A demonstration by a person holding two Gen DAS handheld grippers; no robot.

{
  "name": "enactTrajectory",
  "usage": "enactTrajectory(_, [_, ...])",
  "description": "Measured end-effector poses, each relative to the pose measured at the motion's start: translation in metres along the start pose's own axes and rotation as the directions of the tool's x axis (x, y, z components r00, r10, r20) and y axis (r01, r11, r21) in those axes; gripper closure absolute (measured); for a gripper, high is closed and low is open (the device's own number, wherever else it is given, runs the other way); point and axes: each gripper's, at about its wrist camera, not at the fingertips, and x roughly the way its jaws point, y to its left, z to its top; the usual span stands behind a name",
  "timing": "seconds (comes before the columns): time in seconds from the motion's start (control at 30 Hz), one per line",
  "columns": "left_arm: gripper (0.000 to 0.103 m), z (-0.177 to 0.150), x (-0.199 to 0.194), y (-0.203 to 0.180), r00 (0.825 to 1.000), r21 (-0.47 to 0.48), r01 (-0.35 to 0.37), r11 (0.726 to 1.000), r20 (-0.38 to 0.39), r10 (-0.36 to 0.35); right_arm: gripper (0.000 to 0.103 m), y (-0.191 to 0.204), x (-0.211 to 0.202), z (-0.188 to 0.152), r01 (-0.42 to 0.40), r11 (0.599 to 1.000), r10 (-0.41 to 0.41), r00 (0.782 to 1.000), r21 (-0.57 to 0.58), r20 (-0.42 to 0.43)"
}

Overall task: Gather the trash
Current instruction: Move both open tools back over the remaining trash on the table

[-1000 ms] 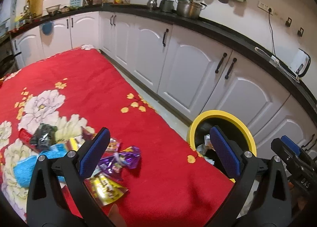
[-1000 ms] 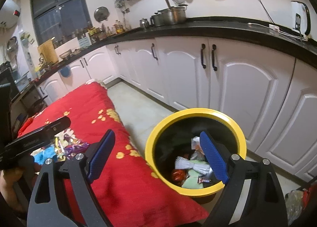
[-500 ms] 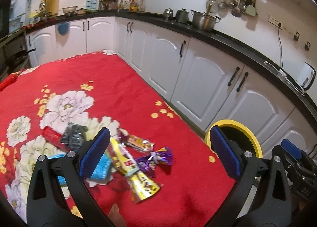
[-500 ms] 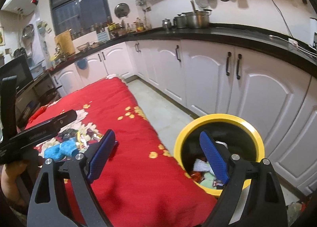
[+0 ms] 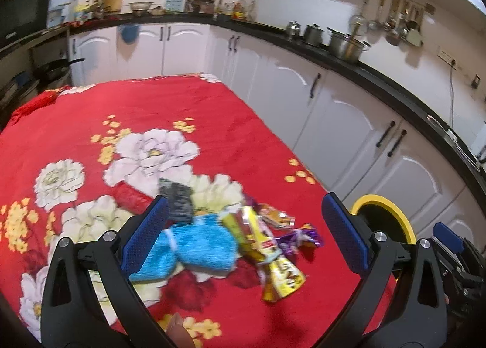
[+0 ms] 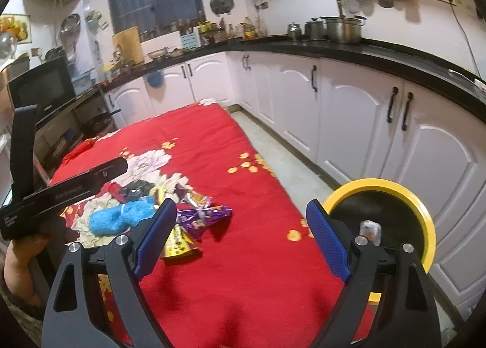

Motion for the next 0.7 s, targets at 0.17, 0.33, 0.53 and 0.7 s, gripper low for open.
enactTrajectory(0.17, [0.01, -0.002, -0.003, 0.028, 0.999, -0.043, -0.035, 0.998, -0.001, 0.035, 0.018, 0.021, 0.01, -0.002, -0.031, 0.999, 0.03, 0.999, -0.029, -0.023])
enactTrajectory(0.33, [0.011, -0.006, -0.003, 0.052, 0.998, -0.08, -0.065, 0.995, -0.012, 0.065, 0.018, 0.037, 0.023, -0.005, -0.057, 0.997, 0.055, 0.997, -0.056, -0.05])
enactTrajectory(0.53, [0.011, -0.016, 0.0, 0.079, 0.995, -0.115, -0.098, 0.989, -0.04, 0.094, 0.018, 0.054, 0.043, -0.012, -0.081, 0.993, 0.073, 0.992, -0.08, -0.1])
enactTrajectory(0.7, [0.01, -0.023, 0.007, 0.094, 0.992, -0.131, -0.113, 0.985, -0.065, 0.105, 0.018, 0.064, 0.055, -0.018, -0.093, 0.991, 0.08, 0.989, -0.096, -0.127])
